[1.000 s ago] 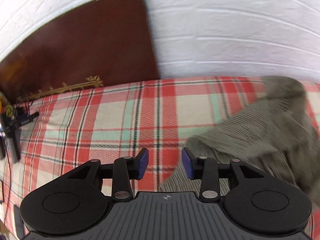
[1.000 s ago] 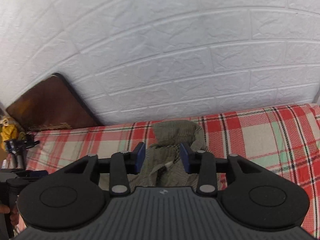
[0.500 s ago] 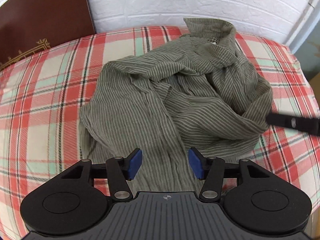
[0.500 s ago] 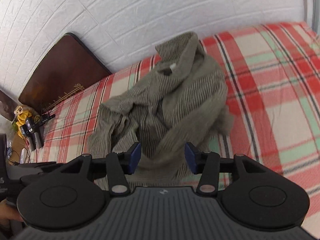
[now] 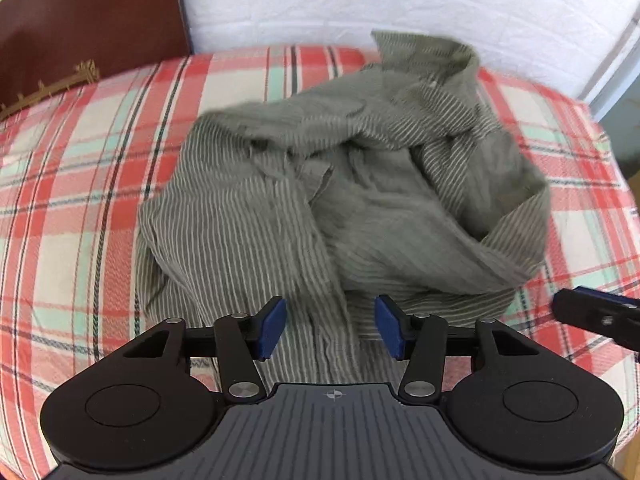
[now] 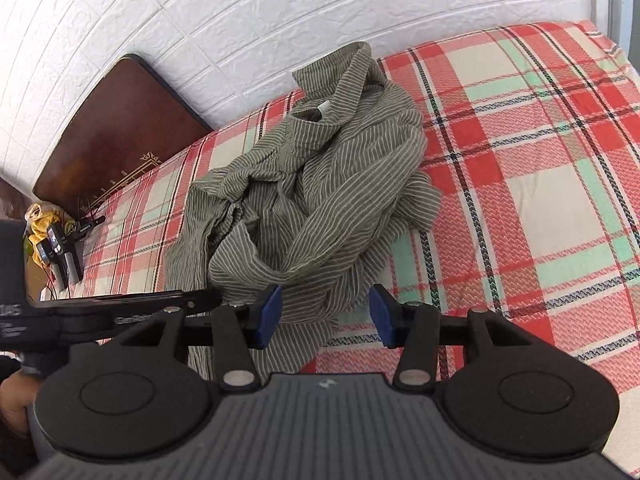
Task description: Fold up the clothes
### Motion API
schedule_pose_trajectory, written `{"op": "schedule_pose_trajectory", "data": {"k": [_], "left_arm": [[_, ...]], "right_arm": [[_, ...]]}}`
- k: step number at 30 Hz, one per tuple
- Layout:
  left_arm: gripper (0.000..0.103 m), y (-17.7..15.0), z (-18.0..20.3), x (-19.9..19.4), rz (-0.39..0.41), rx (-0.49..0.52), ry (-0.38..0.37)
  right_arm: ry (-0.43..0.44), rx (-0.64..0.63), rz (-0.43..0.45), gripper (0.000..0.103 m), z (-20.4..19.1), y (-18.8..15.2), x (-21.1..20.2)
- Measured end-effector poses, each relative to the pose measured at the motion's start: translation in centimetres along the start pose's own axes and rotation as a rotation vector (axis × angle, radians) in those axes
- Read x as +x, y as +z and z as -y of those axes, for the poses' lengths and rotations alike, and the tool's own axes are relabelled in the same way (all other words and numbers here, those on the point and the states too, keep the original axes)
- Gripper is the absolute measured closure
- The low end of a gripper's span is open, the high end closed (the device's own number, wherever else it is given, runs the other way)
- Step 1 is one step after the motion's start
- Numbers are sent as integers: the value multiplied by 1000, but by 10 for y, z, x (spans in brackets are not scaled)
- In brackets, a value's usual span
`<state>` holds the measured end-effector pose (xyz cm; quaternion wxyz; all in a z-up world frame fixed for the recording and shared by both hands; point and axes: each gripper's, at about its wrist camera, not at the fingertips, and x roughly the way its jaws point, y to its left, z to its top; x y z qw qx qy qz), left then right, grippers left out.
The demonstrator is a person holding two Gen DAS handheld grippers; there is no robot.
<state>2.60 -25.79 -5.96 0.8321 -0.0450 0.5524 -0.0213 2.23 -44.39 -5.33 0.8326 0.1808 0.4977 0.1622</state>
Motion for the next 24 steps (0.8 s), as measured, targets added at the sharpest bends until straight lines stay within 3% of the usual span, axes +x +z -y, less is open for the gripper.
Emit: {"op": "schedule_pose_trajectory", "data": {"k": [1,2,6,11,16,24], "left_arm": [[64,0,-3,0,-3,-8,3],[82,-1,-5,0,-6,-16,5],[101,-3,-16,1,-17,-47,15],[102,-5,-32,1,-26,-89,31],[103,-1,-72,-15,24,-155,97],[103,12,-138,-29,61,-219,226]], "right_arm": [[3,-8,-2,50,-2,0,1],[5,-18,-3,50,-4,0,1],[12,-67,-9,50,-15,4,5],[38,-145,-11,50,-35,16,14],[61,-243,-17,50,-62,32,32],[-5,-353,-101,50,-83,43,87]]}}
